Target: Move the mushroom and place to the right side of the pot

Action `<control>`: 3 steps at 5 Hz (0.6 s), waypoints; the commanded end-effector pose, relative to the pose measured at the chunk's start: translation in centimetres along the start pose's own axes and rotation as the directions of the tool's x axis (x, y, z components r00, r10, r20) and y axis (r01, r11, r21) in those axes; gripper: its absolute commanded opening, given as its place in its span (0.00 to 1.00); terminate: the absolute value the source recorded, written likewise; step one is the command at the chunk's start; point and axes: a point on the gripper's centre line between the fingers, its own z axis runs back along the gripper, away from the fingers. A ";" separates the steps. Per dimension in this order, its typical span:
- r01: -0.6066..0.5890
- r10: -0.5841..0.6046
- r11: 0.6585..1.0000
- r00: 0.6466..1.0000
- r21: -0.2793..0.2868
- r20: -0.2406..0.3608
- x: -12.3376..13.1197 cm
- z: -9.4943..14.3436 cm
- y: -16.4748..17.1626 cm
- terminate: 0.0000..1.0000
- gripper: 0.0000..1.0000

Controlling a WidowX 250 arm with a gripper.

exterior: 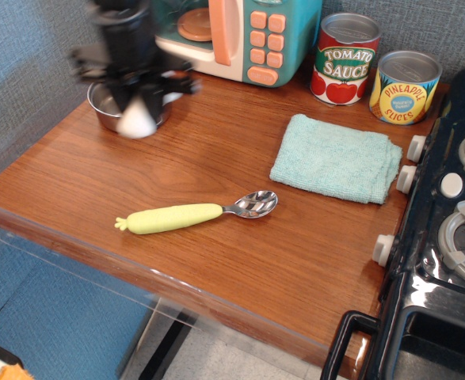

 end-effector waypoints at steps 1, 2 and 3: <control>-0.008 0.007 1.000 1.000 0.027 0.026 5.9 -4.1 -1.9 0.00 0.00; 0.012 -0.012 1.000 1.000 0.022 -0.004 6.4 -6.2 -2.4 0.00 0.00; 0.030 -0.031 0.999 0.999 -0.012 -0.025 6.4 -6.8 -3.2 0.00 0.00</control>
